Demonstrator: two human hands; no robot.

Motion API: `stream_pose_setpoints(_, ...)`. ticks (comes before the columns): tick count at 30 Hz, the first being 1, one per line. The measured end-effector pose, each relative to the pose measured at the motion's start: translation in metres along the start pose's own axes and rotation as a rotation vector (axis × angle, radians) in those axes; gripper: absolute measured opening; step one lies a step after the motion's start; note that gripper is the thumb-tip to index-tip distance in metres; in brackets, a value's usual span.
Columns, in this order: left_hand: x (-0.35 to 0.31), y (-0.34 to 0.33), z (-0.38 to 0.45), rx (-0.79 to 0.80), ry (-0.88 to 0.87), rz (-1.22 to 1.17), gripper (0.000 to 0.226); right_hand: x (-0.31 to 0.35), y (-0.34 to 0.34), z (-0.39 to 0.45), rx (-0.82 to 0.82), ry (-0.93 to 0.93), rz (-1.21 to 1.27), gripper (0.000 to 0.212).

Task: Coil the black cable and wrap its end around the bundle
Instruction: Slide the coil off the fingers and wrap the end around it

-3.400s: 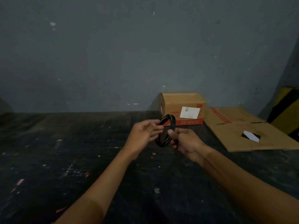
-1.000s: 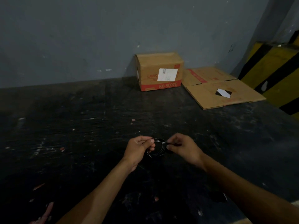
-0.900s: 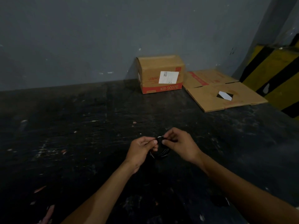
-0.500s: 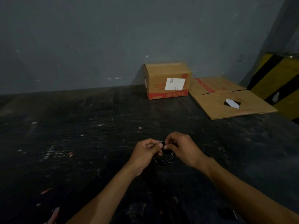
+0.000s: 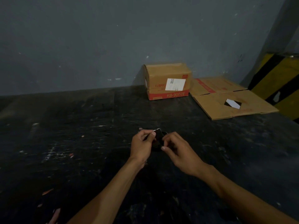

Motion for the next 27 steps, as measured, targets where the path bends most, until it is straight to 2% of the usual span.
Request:
stream_pose_setpoints(5, -0.012, -0.002, -0.002, 0.007, -0.125, 0.089, 0.013, -0.016, -0.014, 0.002, -0.14, -0.348, 0.637, 0.001)
stream_pose_setpoints(7, -0.014, -0.003, -0.003, 0.031, -0.163, 0.11, 0.015, -0.018, -0.018, 0.004, -0.195, -0.421, 0.835, 0.014)
stream_pose_setpoints(13, -0.016, 0.002, 0.0, 0.056, -0.246, 0.161, 0.019, -0.028, -0.022, 0.0, -0.32, -0.569, 1.041, 0.018)
stream_pose_setpoints(16, -0.02, 0.011, 0.003, 0.026, -0.276, 0.151, 0.018, -0.037, -0.033, -0.005, -0.328, -0.68, 1.141, 0.021)
stream_pose_setpoints(19, -0.023, 0.005, -0.001, 0.076, -0.312, 0.228, 0.016, -0.038, -0.04, -0.004, -0.309, -0.74, 1.182, 0.02)
stream_pose_setpoints(27, -0.011, -0.016, -0.012, 0.147, -0.334, 0.336, 0.015, -0.032, -0.046, 0.009, -0.442, -0.68, 1.221, 0.013)
Point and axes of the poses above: each hand's wrist, its own z-axis towards the middle knuckle, its own y-axis out of the back of the hand, x = y × z, the point moved 6 cm from there along z, towards the middle knuckle, and after that the axes turned 10 degrees about x, right-handed, at the moved point
